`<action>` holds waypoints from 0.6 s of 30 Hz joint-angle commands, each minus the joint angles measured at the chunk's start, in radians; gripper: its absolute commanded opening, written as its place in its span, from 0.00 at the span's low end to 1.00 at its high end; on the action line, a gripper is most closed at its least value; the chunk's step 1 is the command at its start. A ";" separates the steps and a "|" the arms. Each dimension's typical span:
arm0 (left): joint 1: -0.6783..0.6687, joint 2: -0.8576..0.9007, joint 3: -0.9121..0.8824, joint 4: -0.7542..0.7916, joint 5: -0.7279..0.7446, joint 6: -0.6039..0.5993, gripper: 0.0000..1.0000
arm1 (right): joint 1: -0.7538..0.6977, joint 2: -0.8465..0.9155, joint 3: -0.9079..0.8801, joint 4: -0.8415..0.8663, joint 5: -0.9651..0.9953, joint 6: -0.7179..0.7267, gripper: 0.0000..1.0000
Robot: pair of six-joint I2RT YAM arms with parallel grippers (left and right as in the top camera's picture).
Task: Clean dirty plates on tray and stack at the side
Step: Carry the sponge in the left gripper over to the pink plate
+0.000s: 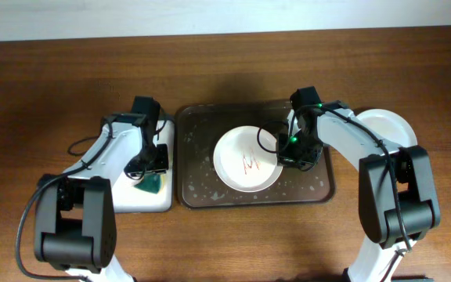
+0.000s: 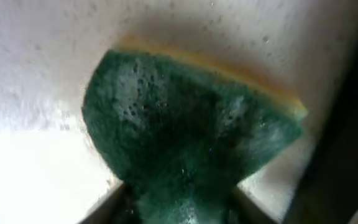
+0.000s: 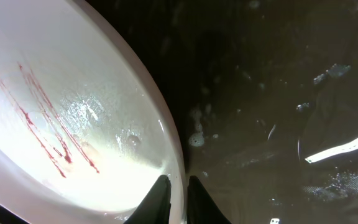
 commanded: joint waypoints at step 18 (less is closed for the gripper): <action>0.003 -0.445 -0.015 0.296 -0.074 0.018 0.00 | 0.005 0.008 -0.011 0.000 -0.002 -0.002 0.12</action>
